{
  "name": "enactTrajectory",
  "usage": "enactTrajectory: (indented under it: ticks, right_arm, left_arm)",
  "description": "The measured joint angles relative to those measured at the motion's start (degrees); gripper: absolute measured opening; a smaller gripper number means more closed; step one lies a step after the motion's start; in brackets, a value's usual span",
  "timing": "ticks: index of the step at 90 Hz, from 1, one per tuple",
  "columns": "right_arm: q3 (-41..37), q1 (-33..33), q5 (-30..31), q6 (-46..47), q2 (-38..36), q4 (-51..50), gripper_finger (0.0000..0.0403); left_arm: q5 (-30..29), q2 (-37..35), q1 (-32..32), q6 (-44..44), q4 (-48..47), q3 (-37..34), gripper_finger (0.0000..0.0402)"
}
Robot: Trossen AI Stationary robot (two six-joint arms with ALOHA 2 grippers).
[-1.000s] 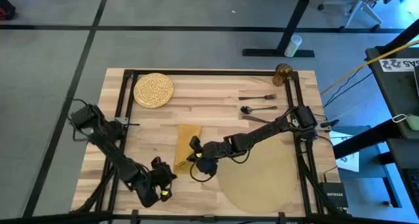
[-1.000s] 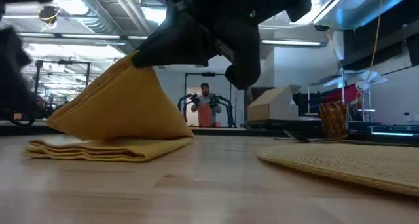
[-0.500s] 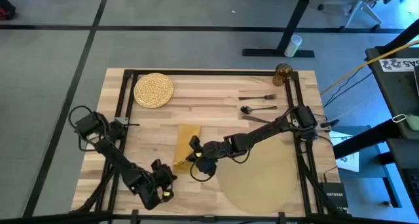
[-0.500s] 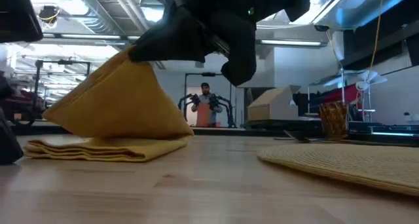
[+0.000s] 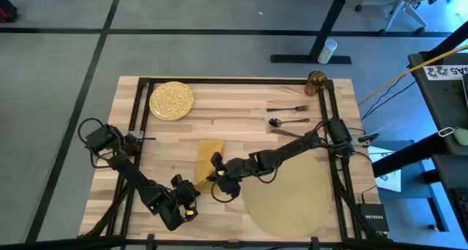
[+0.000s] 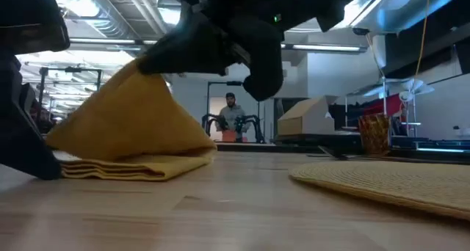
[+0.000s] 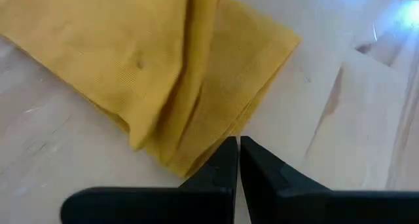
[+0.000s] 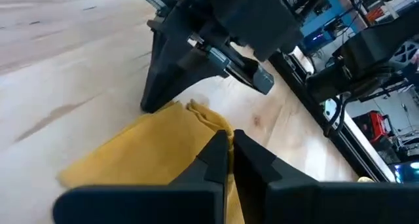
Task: Set table place
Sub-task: Fold the yellow table napkin
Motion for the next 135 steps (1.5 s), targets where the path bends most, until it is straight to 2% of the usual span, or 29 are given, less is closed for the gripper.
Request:
enactTrajectory:
  ticks: [33, 52, 63, 72, 83, 98, 109, 121, 135]
  right_arm:
    - [1.9, 0.2, -2.2, 1.9, 3.8, 0.8, 0.0]
    - [2.0, 0.8, -2.3, 2.1, 3.9, 0.6, 0.0]
    - [2.0, 0.8, -4.3, 4.7, 3.9, -0.8, 0.0006]
    - [2.0, 0.8, -6.4, 5.5, 3.9, -2.1, 0.003]
    - [2.0, 0.8, -8.8, 6.1, 3.9, -2.1, 0.0077]
    - [2.0, 0.8, -9.3, 6.5, 3.9, -2.2, 0.0145]
    - [2.0, 0.8, -9.4, 7.9, 3.9, -2.3, 0.0171]
    - [3.2, 0.8, -9.3, 7.7, 3.8, -6.4, 0.0154]
    - [8.1, 0.7, -6.4, 2.7, 3.7, -16.6, 0.007]
  left_arm:
    - [0.0, 0.0, 0.0, -0.2, 0.0, 0.0, 0.0]
    - [0.1, 0.0, 0.0, -0.2, 0.0, 0.0, 0.0]
    - [0.1, 0.0, 0.0, -0.1, 0.0, 0.0, 0.0]
    - [0.1, 0.0, 0.0, -0.2, 0.0, 0.0, 0.0]
    - [0.1, 0.0, 0.0, -0.2, 0.0, 0.0, 0.0]
    - [0.1, 0.0, 0.0, -0.2, 0.0, 0.0, 0.0]
    - [0.1, 0.0, 0.0, -0.2, 0.0, 0.0, 0.0]
    - [0.1, 0.0, 0.0, -0.2, 0.0, 0.0, 0.0]
    - [0.1, 0.0, -0.1, 0.2, 0.1, 0.0, 0.0]
